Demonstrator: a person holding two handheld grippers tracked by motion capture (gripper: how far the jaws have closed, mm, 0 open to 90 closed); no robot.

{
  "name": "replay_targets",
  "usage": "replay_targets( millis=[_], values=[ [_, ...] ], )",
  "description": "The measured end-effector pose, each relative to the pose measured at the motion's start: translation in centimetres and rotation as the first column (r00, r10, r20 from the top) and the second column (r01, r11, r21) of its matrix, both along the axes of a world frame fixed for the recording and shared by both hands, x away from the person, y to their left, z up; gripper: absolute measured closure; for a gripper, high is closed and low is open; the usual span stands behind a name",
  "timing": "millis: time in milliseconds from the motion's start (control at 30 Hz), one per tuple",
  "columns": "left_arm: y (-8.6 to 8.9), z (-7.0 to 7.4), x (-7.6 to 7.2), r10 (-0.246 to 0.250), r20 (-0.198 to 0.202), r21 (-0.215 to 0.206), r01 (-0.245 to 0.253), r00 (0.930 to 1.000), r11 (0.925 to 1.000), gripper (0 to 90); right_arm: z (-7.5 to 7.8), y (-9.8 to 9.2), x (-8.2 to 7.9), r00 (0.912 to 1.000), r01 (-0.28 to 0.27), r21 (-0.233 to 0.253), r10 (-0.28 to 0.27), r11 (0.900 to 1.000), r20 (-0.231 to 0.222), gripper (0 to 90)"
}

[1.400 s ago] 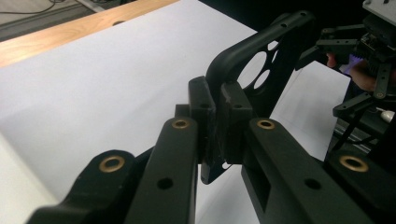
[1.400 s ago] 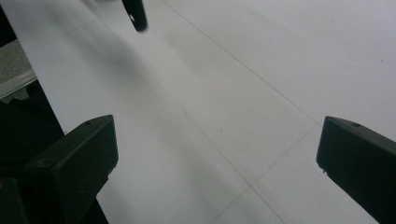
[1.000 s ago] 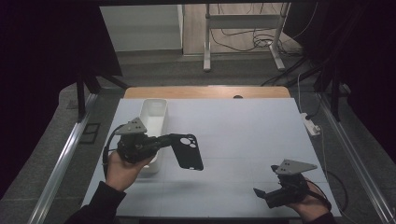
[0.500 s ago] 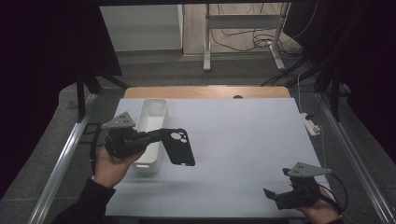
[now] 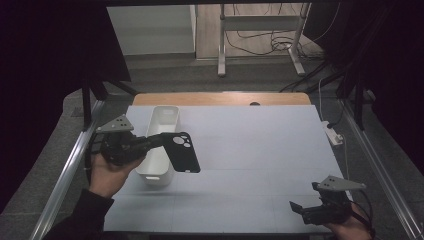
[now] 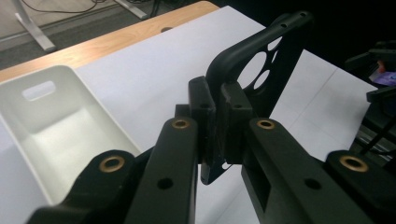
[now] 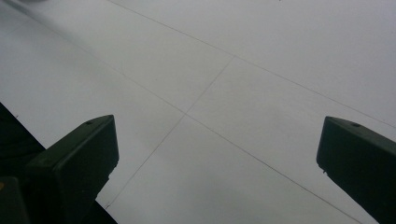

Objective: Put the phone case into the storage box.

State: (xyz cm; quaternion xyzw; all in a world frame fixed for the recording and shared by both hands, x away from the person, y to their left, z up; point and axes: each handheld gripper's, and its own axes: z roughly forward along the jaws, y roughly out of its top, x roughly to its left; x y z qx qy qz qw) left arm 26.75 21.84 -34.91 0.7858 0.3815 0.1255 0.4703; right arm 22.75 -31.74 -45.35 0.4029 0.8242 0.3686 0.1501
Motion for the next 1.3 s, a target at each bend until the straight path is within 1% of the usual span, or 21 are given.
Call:
replay_targets(
  millis=[200,267,300,367,500,700,900,967,1167,1300],
  values=[
    [0.7,0.4,0.0,0.020,0.003,0.011,-0.020,0.9998,0.9997,85.1,0.0,0.0,0.0,1.0000,0.005,0.005,-0.005,1.000,0.000,0.0],
    [1.4,0.8,-0.1,0.033,0.008,0.018,-0.033,0.9994,0.9993,85.1,0.0,0.0,0.0,1.0000,0.009,0.003,-0.009,1.000,-0.003,0.0],
    [1.4,0.8,-0.1,0.033,0.008,0.018,-0.033,0.9994,0.9993,85.1,0.0,0.0,0.0,1.0000,0.009,0.003,-0.009,1.000,-0.003,0.0],
    [1.9,1.0,-0.1,0.047,0.012,0.022,-0.047,0.9988,0.9987,85.1,0.0,0.0,0.0,0.9999,0.009,0.001,-0.009,1.000,-0.005,0.0],
    [2.7,1.2,-0.1,0.064,0.012,0.029,-0.064,0.9979,0.9975,85.1,0.0,-0.1,0.0,0.9999,0.012,0.003,-0.012,1.000,-0.003,0.0],
    [3.9,1.2,0.0,0.092,0.012,0.042,-0.092,0.9957,0.9949,85.1,0.0,0.0,0.0,0.9999,0.012,0.001,-0.012,1.000,-0.003,0.0],
    [5.2,1.0,0.2,0.125,0.010,0.050,-0.126,0.9921,0.9908,85.1,0.0,0.0,0.0,0.9999,0.011,0.001,-0.011,1.000,-0.005,0.0],
    [5.4,0.9,0.3,0.133,0.006,0.044,-0.133,0.9911,0.9901,85.1,0.0,0.0,0.0,0.9999,0.010,0.000,-0.010,1.000,-0.006,0.0],
    [6.1,0.6,0.6,0.152,0.003,0.053,-0.152,0.9884,0.9870,85.1,0.0,0.0,0.0,0.9999,0.009,0.002,-0.009,1.000,-0.013,0.0],
    [6.7,0.3,0.9,0.172,0.001,0.055,-0.171,0.9852,0.9837,85.1,0.0,0.0,0.1,0.9999,0.007,0.001,-0.007,1.000,-0.015,0.0]
  ],
)
